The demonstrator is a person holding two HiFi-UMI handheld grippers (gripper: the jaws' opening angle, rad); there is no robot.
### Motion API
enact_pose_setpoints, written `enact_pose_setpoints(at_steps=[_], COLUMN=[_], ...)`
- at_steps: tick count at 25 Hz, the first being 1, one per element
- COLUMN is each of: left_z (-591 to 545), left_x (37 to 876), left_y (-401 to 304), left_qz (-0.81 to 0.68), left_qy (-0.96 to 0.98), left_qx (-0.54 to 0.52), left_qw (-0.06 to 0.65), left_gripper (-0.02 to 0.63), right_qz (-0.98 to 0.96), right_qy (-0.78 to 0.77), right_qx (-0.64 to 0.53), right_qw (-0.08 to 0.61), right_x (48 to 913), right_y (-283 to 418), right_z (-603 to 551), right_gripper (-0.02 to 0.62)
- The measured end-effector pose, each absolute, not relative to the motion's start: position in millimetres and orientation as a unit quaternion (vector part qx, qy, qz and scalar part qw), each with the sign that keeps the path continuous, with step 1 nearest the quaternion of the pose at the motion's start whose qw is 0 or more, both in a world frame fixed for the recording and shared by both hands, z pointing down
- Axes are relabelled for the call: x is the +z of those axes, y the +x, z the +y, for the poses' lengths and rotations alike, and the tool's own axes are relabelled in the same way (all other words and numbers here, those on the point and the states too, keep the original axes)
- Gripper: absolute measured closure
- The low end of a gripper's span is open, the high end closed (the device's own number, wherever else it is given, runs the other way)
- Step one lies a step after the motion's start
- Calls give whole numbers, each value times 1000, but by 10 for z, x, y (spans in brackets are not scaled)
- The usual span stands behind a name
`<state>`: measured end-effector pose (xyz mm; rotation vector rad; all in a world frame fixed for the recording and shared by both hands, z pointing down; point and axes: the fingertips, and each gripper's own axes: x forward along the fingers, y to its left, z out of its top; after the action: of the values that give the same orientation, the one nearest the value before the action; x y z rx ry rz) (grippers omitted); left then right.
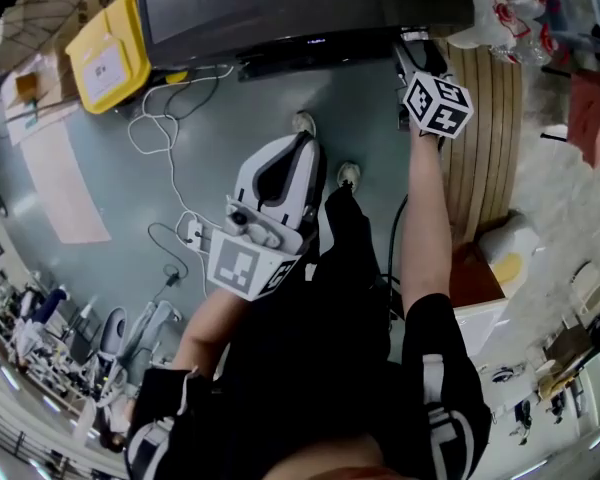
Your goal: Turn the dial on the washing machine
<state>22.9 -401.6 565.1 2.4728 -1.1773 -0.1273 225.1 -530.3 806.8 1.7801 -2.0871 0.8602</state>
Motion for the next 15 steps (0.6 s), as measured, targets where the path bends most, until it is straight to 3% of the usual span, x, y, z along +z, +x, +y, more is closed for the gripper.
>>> enact_pose_setpoints(at_steps=[5, 15], left_z=[-3961, -3913], left_x=[5714, 5592], left_y=[239, 237], left_qz=[-414, -416], left_qy=[886, 887], left_qx=[-42, -51], left_qw=[206, 194], left_gripper=[578, 578], right_qz=[-707, -705], right_qy=[597, 624], right_qx=[369, 309], right_qw=[79, 131], right_x=[8092, 8029], right_y=[2255, 2265], right_z=[-5305, -5216], right_gripper=[292, 279])
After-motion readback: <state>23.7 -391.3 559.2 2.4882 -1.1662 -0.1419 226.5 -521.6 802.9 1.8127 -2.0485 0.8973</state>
